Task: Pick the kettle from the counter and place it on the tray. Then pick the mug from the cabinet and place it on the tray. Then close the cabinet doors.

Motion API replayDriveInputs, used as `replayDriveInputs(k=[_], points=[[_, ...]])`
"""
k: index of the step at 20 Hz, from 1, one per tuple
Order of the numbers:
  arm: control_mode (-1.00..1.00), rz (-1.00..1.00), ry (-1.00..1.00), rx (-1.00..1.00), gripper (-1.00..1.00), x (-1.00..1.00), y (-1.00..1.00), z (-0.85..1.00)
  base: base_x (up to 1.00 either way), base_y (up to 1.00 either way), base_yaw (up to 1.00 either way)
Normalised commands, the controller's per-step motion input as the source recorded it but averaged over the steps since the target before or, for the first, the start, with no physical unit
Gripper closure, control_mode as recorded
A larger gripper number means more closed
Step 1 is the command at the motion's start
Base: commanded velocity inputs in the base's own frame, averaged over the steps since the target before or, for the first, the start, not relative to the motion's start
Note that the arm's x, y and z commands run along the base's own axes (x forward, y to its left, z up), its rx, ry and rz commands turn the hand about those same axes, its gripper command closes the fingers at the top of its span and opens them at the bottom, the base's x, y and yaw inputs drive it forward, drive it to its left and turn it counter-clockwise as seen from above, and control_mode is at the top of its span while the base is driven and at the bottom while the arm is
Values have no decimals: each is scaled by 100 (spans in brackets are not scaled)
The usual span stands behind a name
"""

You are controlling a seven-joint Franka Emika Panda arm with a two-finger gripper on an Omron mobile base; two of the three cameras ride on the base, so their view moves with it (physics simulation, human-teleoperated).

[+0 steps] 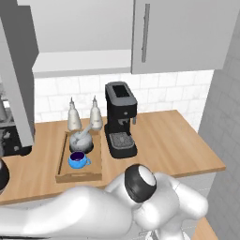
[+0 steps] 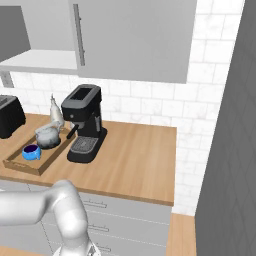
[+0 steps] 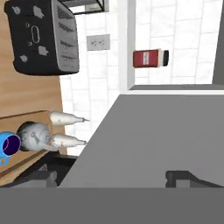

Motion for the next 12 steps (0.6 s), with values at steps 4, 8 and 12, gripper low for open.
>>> replayDriveInputs(k=[4, 8, 12], points=[[-100, -9, 0, -8, -100, 19, -32, 0, 0, 0, 0], [-100, -11, 0, -7, -100, 23, -56, 0, 0, 0, 0], [-100, -13, 0, -6, -100, 31, -64, 0, 0, 0, 0]])
